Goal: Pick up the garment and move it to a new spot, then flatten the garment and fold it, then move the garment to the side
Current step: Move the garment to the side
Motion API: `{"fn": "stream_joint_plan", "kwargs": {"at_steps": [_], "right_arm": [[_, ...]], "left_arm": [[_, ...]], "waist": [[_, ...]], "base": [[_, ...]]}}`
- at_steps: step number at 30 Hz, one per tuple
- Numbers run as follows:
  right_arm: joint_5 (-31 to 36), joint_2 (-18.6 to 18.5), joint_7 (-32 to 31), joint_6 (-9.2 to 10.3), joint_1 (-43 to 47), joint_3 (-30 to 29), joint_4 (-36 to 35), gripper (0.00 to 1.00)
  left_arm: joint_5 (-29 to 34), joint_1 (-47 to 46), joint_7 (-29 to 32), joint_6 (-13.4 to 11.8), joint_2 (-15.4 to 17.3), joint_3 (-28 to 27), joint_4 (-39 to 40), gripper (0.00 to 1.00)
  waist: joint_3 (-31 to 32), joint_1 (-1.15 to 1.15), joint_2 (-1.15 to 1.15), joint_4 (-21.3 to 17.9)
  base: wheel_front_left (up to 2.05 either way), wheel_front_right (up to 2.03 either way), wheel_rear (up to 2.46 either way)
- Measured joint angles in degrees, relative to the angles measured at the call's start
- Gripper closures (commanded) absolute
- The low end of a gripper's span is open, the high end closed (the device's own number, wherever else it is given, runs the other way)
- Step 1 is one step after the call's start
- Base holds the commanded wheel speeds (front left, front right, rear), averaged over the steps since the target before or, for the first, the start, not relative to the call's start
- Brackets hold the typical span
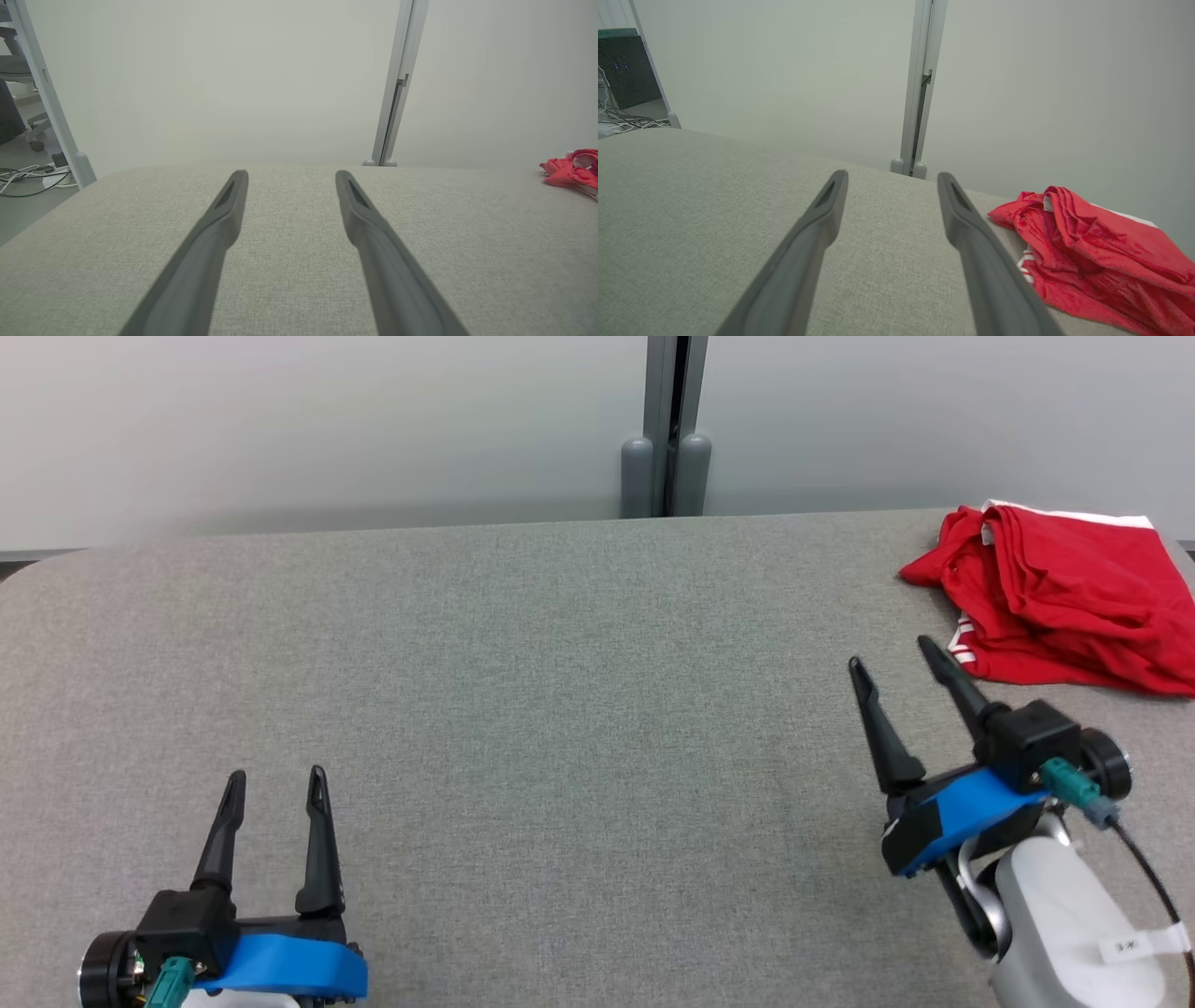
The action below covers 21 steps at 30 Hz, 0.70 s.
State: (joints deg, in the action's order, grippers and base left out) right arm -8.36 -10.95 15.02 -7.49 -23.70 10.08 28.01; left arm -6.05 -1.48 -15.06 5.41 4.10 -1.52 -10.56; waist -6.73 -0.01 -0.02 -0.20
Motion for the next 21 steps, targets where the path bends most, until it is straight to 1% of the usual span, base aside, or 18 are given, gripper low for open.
{"fn": "stream_joint_plan", "kwargs": {"at_steps": [6,21], "right_arm": [[0.5,2.5,0.0,0.00,5.2,-2.6,-3.4,0.00],[2.3,6.0,0.0,0.00,17.6,-9.2,-11.1,0.00]], "left_arm": [[0.0,1.2,0.0,0.0,-0.5,0.1,-0.9,0.00],[0.2,3.2,0.0,-0.1,-0.9,0.5,-2.8,0.00]], "waist": [[1.7,0.00,0.01,-0.3],[6.3,0.00,0.02,-0.1]], "base": [[0.00,0.00,0.00],[0.00,0.00,0.00]]}}
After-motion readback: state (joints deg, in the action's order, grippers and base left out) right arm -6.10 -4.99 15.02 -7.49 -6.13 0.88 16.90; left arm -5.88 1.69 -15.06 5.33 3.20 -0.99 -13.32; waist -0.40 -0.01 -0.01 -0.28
